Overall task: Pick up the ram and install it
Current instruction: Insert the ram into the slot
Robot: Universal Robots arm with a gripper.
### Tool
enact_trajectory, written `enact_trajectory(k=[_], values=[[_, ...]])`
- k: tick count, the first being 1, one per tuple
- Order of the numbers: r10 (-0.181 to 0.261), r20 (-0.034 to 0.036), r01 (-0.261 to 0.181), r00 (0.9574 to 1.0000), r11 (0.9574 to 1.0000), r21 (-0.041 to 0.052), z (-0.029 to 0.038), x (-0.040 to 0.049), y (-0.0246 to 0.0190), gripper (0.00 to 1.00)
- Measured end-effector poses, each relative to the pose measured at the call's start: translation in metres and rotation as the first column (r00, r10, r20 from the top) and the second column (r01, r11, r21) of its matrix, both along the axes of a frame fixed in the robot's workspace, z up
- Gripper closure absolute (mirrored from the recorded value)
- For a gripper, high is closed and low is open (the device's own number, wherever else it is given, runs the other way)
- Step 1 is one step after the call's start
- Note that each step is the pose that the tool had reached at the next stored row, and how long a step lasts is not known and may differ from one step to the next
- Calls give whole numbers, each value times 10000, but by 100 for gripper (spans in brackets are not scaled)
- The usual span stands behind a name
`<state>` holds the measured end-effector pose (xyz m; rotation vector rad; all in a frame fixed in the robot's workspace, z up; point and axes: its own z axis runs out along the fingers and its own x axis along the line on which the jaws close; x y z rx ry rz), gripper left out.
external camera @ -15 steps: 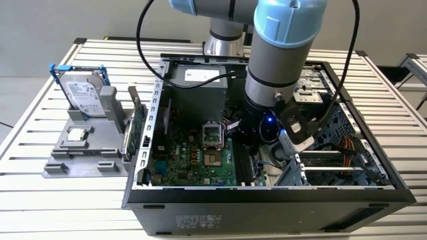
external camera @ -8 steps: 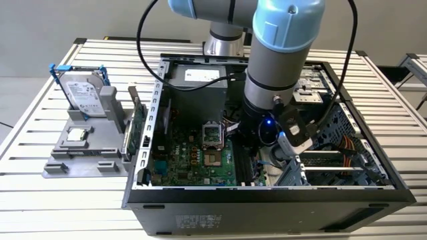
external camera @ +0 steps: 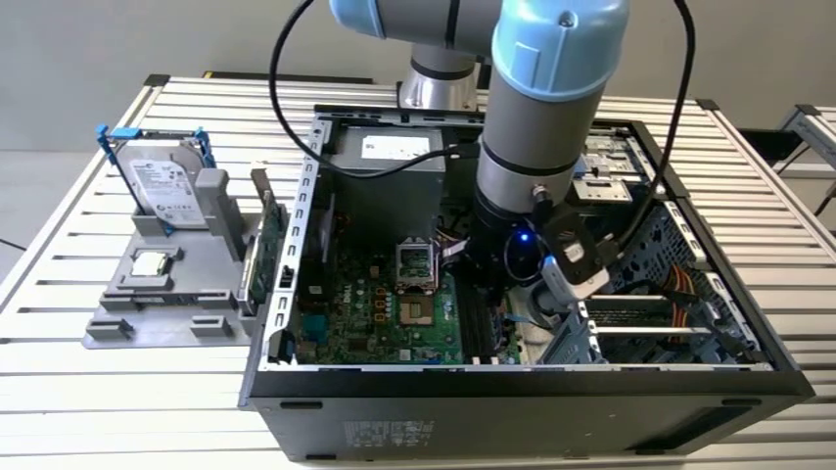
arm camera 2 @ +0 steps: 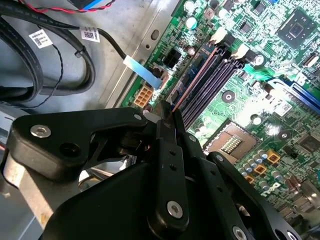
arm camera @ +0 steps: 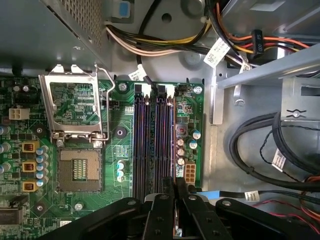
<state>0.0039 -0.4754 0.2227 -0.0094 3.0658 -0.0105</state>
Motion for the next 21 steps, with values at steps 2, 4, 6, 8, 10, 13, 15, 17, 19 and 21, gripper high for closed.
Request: enact_trajectory(k=[2, 4, 6, 8, 10, 13, 15, 17, 19, 21], values=[[1, -1, -1, 10000, 10000, -22, -9, 0, 1, 100], [1, -2, -1, 10000, 10000, -30, -10, 0, 1, 100], [1, 0, -1, 10000, 10000, -27, -12, -2, 2, 100], [0, 0, 0, 10000, 10000, -27, -13, -7, 2, 100], [2, 0, -2, 10000, 10000, -27, -14, -9, 2, 100], [2, 0, -2, 10000, 10000, -27, -18, -13, 2, 100], [3, 0, -3, 10000, 10000, -28, -22, -16, 2, 100], [3, 0, -3, 10000, 10000, -31, -31, -16, 3, 100], [3, -1, -3, 10000, 10000, -42, -48, -16, 2, 100], [2, 0, -2, 10000, 10000, -48, -64, -17, 7, 100]])
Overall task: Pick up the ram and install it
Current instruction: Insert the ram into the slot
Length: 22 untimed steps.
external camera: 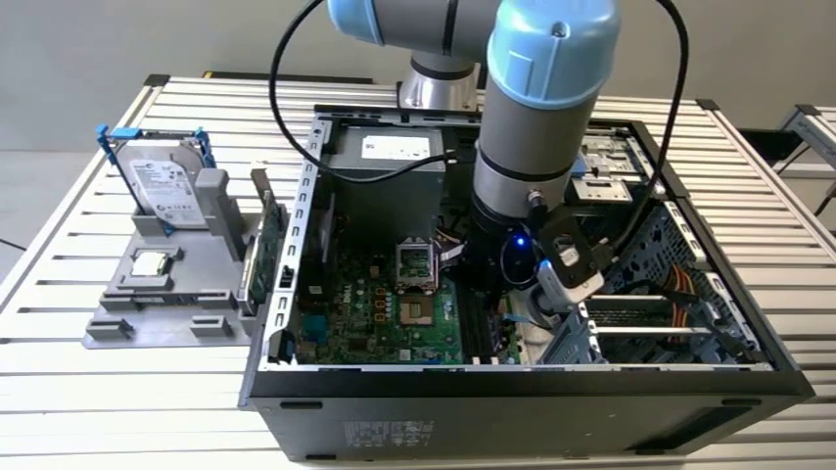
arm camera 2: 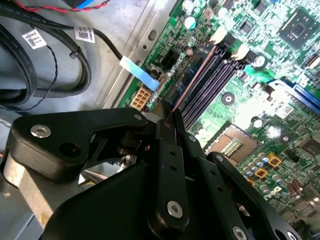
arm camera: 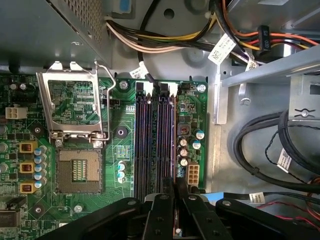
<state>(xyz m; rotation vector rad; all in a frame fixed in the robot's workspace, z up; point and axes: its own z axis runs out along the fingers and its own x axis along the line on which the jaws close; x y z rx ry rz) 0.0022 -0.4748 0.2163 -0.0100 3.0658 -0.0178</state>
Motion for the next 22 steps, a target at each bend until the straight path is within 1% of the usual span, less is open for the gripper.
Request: enact_trajectory(k=[8, 11, 16, 19, 22], values=[[-3, -10, 3, 10000, 10000, -75, -4, 5, 4, 100], [-34, -11, 34, 10000, 9999, -140, -4, 8, 10, 100], [-111, -11, 111, 9999, 9998, -152, -3, 7, 26, 100], [-186, -11, 185, 9998, 9997, -144, -10, 7, 40, 100], [-223, -11, 223, 9997, 9996, -146, -17, 7, 44, 100]])
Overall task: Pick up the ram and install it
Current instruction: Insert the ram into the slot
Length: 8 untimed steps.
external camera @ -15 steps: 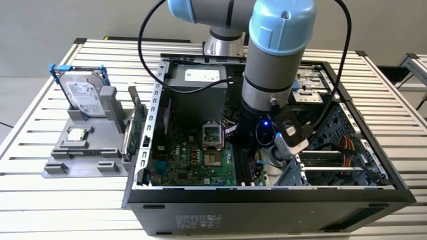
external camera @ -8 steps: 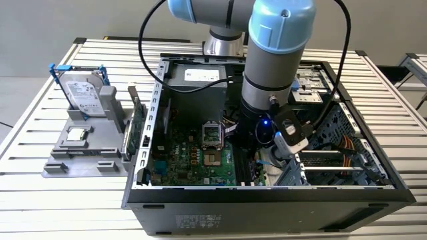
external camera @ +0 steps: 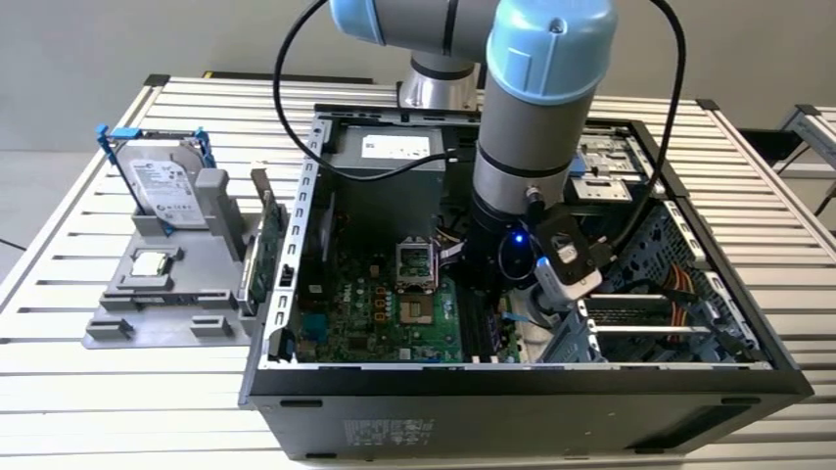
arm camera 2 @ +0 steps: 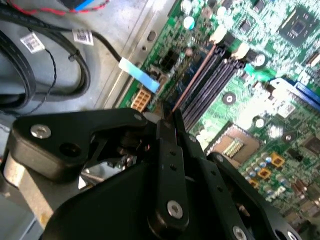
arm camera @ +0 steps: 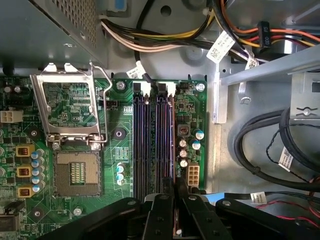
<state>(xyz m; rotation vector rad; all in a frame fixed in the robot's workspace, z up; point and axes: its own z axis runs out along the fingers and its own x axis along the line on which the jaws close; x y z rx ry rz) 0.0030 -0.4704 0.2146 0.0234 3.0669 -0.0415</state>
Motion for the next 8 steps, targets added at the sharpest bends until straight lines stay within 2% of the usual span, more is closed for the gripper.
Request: enact_trajectory(k=[8], values=[[-3, 0, 3, 10000, 10000, 2, -2, 0, 1, 100]])
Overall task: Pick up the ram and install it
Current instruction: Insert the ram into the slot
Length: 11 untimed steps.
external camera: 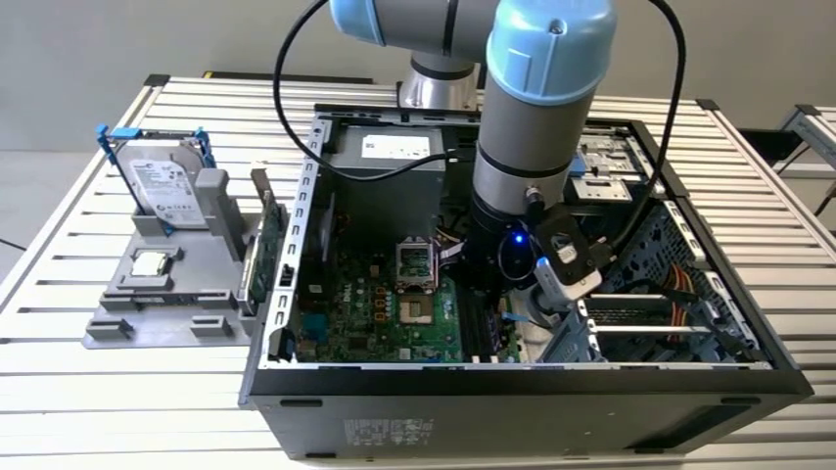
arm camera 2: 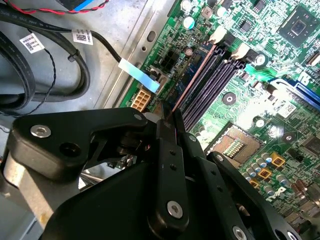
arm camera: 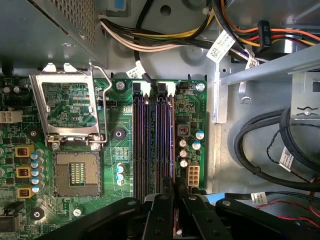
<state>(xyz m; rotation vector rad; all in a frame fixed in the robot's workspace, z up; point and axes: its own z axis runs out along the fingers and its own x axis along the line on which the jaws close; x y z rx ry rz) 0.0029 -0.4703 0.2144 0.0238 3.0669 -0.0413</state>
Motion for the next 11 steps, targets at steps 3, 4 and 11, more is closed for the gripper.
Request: enact_trajectory(k=[3, 4, 11], values=[[0, 0, 0, 10000, 10000, 0, -1, 0, 0, 100], [0, 0, 0, 10000, 10000, 0, -1, 0, 0, 100], [0, 1, 0, 10000, 10000, 3, 0, 0, 0, 100]])
